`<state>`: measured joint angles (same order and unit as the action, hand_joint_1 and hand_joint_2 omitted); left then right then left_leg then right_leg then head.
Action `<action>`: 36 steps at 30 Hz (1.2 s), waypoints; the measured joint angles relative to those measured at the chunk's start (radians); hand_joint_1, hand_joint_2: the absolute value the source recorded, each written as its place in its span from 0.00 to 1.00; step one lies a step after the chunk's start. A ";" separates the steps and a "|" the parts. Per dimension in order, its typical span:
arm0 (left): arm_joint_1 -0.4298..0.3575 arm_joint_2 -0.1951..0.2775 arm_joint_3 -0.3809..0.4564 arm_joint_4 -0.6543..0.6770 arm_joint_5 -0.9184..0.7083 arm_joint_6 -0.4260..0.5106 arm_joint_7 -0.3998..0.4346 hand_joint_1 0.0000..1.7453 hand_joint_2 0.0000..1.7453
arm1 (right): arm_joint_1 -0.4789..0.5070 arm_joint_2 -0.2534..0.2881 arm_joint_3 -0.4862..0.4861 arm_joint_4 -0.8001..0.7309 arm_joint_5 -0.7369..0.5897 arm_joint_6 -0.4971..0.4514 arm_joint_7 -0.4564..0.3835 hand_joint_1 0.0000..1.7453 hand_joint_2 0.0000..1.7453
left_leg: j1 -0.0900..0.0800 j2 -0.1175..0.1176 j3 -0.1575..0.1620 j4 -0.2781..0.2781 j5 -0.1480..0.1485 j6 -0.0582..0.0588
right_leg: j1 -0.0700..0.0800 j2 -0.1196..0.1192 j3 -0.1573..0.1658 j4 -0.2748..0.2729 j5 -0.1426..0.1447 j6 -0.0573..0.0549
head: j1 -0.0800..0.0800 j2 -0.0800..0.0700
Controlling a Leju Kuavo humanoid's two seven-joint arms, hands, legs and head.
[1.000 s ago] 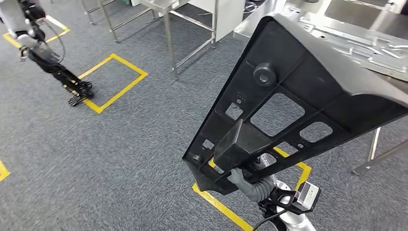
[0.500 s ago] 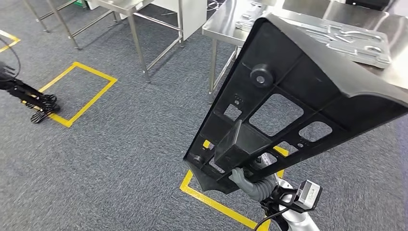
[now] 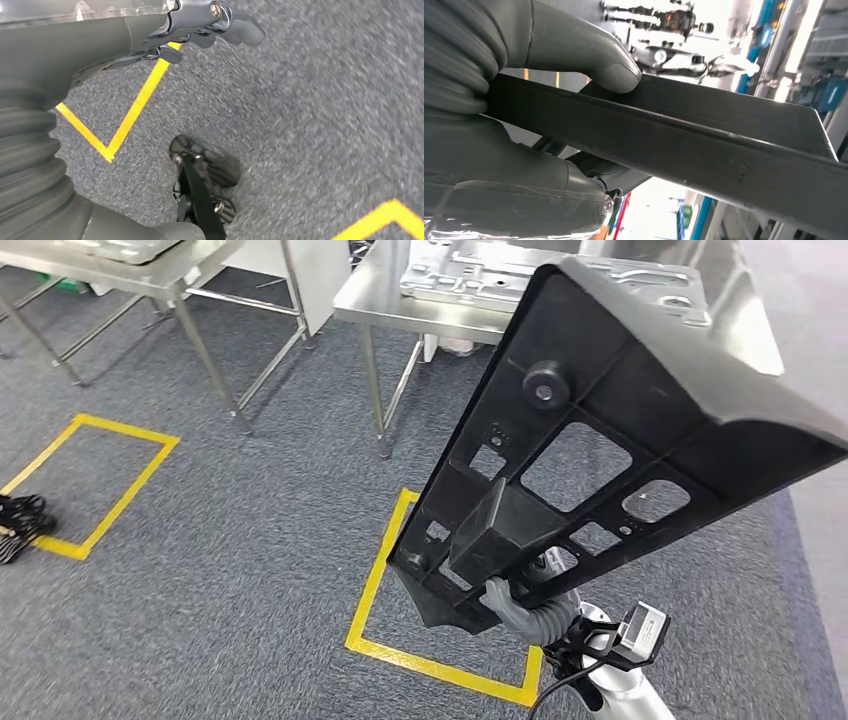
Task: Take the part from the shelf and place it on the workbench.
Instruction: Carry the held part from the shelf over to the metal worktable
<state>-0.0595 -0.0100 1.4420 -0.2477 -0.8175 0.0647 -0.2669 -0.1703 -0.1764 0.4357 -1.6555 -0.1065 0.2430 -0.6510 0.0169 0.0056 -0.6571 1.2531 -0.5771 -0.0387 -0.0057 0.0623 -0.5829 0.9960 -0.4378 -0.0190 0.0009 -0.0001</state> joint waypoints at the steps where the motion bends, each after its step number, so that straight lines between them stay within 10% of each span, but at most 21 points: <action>1: 0.000 -0.001 -0.001 0.001 -0.001 -0.003 -0.001 0.00 1.00 | 0.000 0.000 0.000 0.000 0.000 0.000 0.001 1.00 1.00 | 0.001 -0.012 0.026 -0.069 0.045 0.003 | 0.000 0.014 0.002 0.001 -0.001 0.002 | 0.000 0.000; 4: 0.000 -0.003 -0.003 0.002 -0.002 -0.009 -0.005 0.00 1.00 | -0.003 0.000 0.002 0.001 0.000 0.000 0.001 1.00 1.00 | 0.004 -0.068 0.089 -0.231 0.111 0.015 | 0.001 0.050 -0.002 0.007 -0.003 0.014 | 0.001 0.000; 7: -0.002 -0.006 -0.006 0.002 -0.004 -0.012 -0.007 0.00 1.00 | -0.003 0.000 0.003 0.002 0.000 0.000 0.001 1.00 1.00 | 0.002 -0.053 0.094 -0.248 0.111 0.031 | -0.005 0.075 -0.014 0.009 0.000 0.035 | 0.001 0.000; 11: -0.004 -0.010 -0.015 0.003 -0.009 -0.015 -0.009 0.00 1.00 | -0.005 -0.002 0.003 0.001 0.000 0.001 0.001 1.00 1.00 | 0.002 -0.007 0.099 -0.259 0.117 0.055 | -0.003 -0.027 -0.087 0.159 -0.083 0.055 | 0.011 0.000; 14: 0.000 -0.011 -0.019 0.003 -0.010 -0.017 -0.007 0.00 1.00 | -0.002 -0.002 0.003 0.003 0.000 0.003 0.001 1.00 1.00 | -0.001 0.034 0.098 -0.258 0.113 0.057 | -0.010 -0.055 -0.152 0.290 -0.123 0.064 | 0.013 0.000; 20: -0.002 -0.015 -0.022 0.004 -0.010 -0.026 -0.013 0.00 1.00 | -0.005 -0.005 0.003 0.004 0.000 0.003 0.001 1.00 1.00 | -0.010 0.096 0.112 -0.253 0.099 0.034 | 0.001 -0.147 -0.003 0.010 -0.010 0.039 | 0.009 0.000; 26: -0.004 -0.015 -0.022 0.004 -0.009 -0.031 -0.016 0.00 1.00 | -0.005 -0.006 0.003 0.006 0.000 0.003 0.001 1.00 1.00 | -0.009 0.110 0.118 -0.252 0.092 0.016 | 0.002 -0.115 -0.007 0.007 -0.005 0.024 | 0.007 0.000; 30: 0.004 -0.016 -0.021 0.004 -0.006 -0.046 -0.018 0.00 1.00 | -0.007 -0.005 0.003 0.018 0.002 0.005 0.002 1.00 1.00 | -0.001 0.002 -0.023 0.047 -0.040 -0.002 | -0.004 -0.071 -0.002 -0.001 -0.002 0.003 | 0.003 0.000; 34: 0.003 -0.015 -0.021 0.004 -0.008 -0.057 -0.024 0.00 1.00 | -0.008 -0.005 0.003 0.026 0.002 0.006 0.002 1.00 1.00 | -0.003 0.000 0.067 -0.169 0.085 0.013 | -0.002 -0.049 0.010 0.002 -0.013 0.013 | 0.003 0.000; 36: 0.000 -0.013 -0.022 0.004 -0.009 -0.060 -0.026 0.00 1.00 | -0.008 -0.005 0.003 0.026 0.002 0.006 0.002 1.00 1.00 | -0.006 -0.001 0.098 -0.244 0.100 0.028 | 0.001 -0.045 0.013 0.005 -0.016 0.025 | 0.003 0.000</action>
<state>-0.0591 -0.0235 1.4203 -0.2438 -0.8267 0.0052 -0.2928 -0.1786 -0.1819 0.4390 -1.6298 -0.1045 0.2491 -0.6485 0.0114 0.0041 -0.5590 1.0091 -0.4775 -0.0112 -0.0046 0.0172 -0.5698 1.0007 -0.4534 0.0055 0.0040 -0.0001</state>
